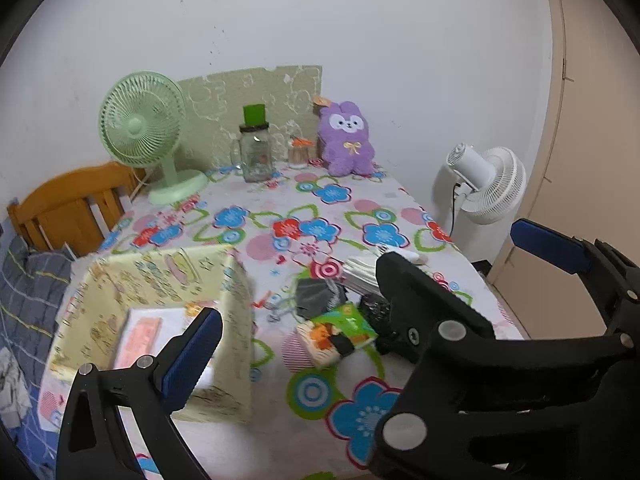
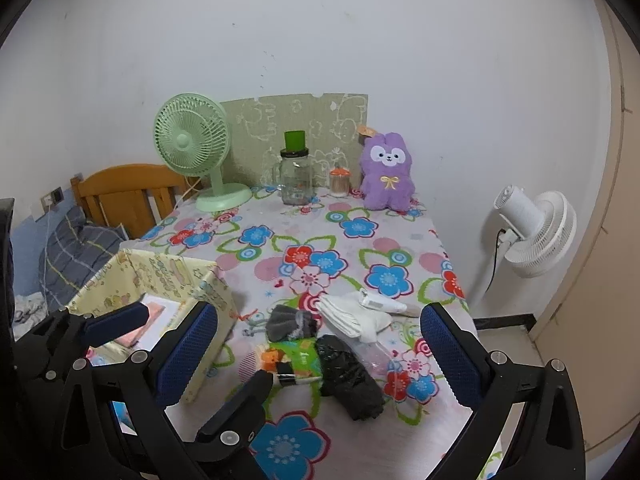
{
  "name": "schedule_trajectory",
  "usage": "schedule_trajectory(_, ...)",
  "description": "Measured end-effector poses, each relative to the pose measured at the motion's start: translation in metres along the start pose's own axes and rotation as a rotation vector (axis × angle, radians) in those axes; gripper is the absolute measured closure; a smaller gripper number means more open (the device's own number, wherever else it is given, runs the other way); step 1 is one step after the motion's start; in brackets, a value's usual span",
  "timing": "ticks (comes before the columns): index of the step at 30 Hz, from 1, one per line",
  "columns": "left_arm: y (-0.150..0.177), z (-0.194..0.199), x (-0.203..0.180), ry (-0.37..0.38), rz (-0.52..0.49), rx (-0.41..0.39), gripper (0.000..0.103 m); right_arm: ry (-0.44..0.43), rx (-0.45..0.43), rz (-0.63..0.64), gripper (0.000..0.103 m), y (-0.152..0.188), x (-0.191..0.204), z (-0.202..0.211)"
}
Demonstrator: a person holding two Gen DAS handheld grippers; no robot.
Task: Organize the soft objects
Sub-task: 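Withdraw both tools from the box back toward the remaining items, then grasp the black plastic bag with the right tool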
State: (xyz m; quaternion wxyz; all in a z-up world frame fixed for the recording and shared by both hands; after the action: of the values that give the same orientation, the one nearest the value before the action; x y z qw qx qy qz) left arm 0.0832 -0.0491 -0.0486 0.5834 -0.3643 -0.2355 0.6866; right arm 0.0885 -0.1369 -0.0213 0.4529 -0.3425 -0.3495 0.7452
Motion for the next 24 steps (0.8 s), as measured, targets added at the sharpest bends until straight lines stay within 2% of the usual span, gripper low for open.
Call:
schedule_trajectory(4, 0.009, -0.009, -0.007, -0.002, 0.004, 0.012, 0.000, 0.020, 0.007, 0.016, 0.000, 0.009, -0.007, -0.006)
schedule_trajectory(15, 0.025, -0.050, -0.017, -0.022, 0.021, 0.076, 0.001, -0.018, 0.043, -0.001, 0.001, 0.036, -0.027, -0.039)
schedule_trajectory(19, 0.030, -0.064, -0.017, -0.034, 0.032, 0.101, 0.005, -0.042, 0.068, -0.012, 0.001, 0.045, -0.032, -0.054)
schedule_trajectory(24, 0.036, -0.082, -0.015, -0.047, 0.040, 0.137, 0.007, -0.072, 0.113, -0.026, 0.007, 0.055, -0.034, -0.075)
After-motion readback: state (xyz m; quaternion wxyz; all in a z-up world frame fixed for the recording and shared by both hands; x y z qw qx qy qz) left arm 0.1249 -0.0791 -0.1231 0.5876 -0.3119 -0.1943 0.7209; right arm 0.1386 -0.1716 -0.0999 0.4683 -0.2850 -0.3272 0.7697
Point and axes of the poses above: each gripper's, at about its wrist camera, not at the fingertips, and z roughly against the way its jaws point, x to its left, y to its underside, the point moved 4 cm from there along -z, roughly the way its jaws point, and after that the axes turned 15 degrees about z, right-handed, at the moved point
